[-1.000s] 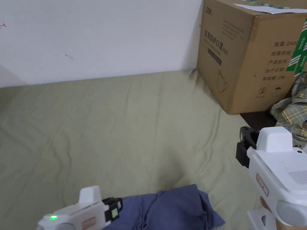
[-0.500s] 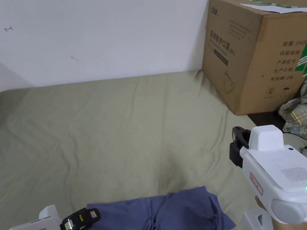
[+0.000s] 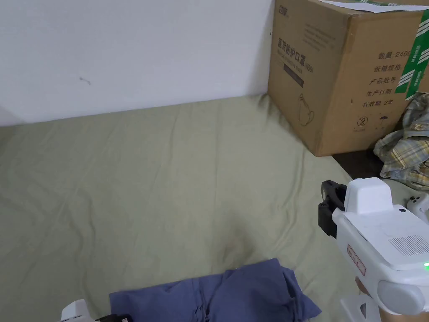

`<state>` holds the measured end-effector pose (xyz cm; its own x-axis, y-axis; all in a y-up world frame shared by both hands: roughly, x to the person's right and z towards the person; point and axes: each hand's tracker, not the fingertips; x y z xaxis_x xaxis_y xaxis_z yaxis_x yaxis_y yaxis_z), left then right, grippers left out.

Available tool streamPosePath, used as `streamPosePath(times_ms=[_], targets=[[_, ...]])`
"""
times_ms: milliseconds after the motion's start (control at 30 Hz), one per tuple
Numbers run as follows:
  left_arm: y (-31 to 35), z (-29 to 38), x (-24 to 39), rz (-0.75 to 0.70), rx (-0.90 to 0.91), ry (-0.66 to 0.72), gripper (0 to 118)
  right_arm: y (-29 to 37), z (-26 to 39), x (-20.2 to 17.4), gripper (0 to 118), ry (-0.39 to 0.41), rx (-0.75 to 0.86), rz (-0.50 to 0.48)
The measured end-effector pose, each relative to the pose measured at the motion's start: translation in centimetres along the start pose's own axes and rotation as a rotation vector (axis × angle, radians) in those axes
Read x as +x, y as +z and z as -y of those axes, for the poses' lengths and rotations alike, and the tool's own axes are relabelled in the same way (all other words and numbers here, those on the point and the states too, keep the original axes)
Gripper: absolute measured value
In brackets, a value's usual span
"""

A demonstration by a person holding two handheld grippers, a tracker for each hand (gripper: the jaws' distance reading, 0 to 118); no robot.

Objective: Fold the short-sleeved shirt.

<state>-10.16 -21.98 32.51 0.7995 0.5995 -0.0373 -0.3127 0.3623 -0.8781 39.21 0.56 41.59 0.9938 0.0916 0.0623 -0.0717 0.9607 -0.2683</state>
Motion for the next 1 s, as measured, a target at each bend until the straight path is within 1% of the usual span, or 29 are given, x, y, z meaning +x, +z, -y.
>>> streamPosePath(times_ms=[33,133,267,400,600,667,767,867,1000], targets=[[0.2,0.1,0.4,-0.003,0.008,-0.006,10,0.0,0.0,0.1,0,-0.001,0.001,0.001],[1.6,0.3,2.0,-0.04,0.054,-0.108,8,0.0,-0.4,0.2,0,0.004,0.008,-0.002],[4.2,0.1,3.0,-0.026,0.083,-0.112,7,0.0,-0.8,0.2,0,-0.001,0.022,-0.012],[7.3,-0.7,2.9,-0.056,0.117,-0.146,7,0.2,-1.1,0.2,0,0.008,0.031,-0.027],[11.2,-2.7,2.9,-0.186,0.113,-0.136,7,0.3,-1.4,0.3,0,-0.006,0.051,-0.047],[11.7,-3.1,4.5,-0.226,0.104,-0.152,7,0.3,-1.5,0.3,0,-0.005,0.057,-0.051],[12.0,-3.0,7.8,-0.213,0.099,-0.153,7,0.3,-1.6,0.4,0,-0.01,0.063,-0.06],[11.3,-2.5,12.1,-0.15,0.083,-0.202,7,0.3,-1.7,0.7,0,-0.003,0.064,-0.062],[8.3,-1.6,17.8,-0.08,0.039,-0.221,7,0.2,-1.5,1.0,0,-0.018,0.063,-0.063]])
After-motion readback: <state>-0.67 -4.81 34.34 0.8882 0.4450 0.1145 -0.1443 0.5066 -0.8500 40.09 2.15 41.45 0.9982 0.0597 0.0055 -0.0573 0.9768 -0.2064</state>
